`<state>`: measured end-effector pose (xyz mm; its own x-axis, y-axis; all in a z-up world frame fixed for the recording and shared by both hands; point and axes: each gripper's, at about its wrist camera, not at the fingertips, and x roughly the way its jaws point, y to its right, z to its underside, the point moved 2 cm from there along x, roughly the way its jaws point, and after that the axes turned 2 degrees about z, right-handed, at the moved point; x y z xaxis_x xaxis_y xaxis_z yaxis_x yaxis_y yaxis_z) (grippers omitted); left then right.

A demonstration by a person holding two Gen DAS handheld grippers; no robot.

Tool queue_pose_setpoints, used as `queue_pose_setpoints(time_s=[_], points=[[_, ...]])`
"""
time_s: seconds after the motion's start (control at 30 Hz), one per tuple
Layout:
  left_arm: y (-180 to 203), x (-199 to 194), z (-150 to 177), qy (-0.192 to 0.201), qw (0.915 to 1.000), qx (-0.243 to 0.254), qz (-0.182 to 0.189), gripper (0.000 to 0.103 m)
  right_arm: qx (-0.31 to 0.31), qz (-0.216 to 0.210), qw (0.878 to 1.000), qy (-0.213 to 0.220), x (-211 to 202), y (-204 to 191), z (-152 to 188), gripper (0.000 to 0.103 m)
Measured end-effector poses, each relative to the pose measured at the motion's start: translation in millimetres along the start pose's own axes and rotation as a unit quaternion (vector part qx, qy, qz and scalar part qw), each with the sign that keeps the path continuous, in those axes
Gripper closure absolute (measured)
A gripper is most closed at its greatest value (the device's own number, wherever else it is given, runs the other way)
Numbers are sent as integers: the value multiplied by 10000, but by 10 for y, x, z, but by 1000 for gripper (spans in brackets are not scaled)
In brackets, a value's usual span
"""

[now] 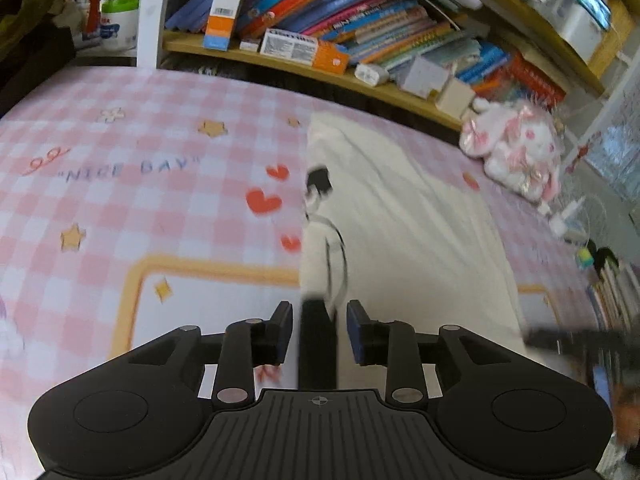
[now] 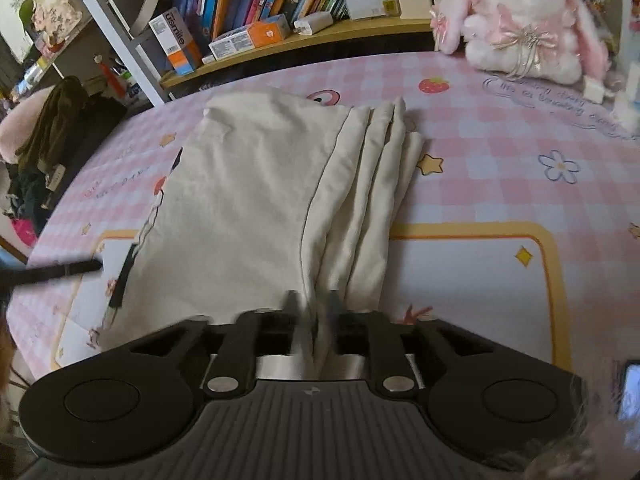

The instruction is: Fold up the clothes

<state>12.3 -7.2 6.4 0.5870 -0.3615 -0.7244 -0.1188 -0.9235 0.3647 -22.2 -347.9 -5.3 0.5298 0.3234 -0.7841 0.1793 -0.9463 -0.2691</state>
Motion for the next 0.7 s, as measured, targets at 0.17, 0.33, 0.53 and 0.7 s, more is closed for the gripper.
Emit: queue_pose_setpoints(time_s=[0.17,0.33,0.53,0.7], points=[[-182,382,-416,-144,9979,-329,532,72,-80,416,9990,-135,-32,-86,206,68],[-344,826,-760,-283,9911,-788,1032,72,323,647,9970,-291,-6,-96,312,69],[-568,1288,-1095,-395,9772,-1420,1525,72,491,892,9944,-276,25,-138,362,69],[-636,1569,-1291,-501,9675,-1617,1878,72,485,1179,9914,-309,51,-210,365,68]])
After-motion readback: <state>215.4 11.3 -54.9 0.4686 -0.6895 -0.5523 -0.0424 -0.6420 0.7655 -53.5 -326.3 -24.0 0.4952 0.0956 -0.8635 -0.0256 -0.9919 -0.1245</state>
